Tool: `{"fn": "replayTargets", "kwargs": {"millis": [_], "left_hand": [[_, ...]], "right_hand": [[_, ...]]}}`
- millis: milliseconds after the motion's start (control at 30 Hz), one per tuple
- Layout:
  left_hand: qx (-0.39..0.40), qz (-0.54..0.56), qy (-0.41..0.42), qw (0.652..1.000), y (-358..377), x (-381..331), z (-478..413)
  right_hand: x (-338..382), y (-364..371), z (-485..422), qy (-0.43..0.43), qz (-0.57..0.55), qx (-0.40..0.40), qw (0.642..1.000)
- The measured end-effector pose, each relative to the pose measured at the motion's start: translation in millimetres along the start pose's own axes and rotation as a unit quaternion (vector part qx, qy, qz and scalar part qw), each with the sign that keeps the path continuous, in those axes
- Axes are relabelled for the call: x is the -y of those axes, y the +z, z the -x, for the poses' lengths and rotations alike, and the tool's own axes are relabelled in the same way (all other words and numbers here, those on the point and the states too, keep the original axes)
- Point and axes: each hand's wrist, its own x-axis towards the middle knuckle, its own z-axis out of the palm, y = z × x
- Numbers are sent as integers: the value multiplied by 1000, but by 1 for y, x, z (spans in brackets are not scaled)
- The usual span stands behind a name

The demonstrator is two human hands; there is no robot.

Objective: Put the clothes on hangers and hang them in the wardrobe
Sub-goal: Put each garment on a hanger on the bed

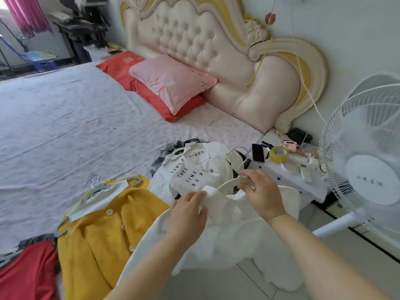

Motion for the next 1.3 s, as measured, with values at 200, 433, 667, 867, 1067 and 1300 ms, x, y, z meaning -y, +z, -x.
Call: {"fn": "replayTargets", "kwargs": {"millis": [200, 433, 667, 867, 1067, 1300], "left_hand": [[0, -1, -43, 999, 19, -16, -78], [-1, 0, -71, 997, 36, 4, -178], [-11, 11, -125, 992, 43, 45, -271], [-21, 17, -191, 981, 51, 92, -324], [-52, 7, -259, 964, 67, 140, -365], [-45, -9, -324, 945, 93, 193, -401]], "right_hand": [[-42, 10, -92, -22, -13, 41, 999], [-73, 54, -189, -26, -18, 71, 997], [-84, 118, -290, -47, -15, 129, 990], [-82, 181, -357, -75, -25, 200, 977], [-83, 260, -415, -106, -52, 291, 950], [-98, 357, -457, -143, -1, 388, 910]]}}
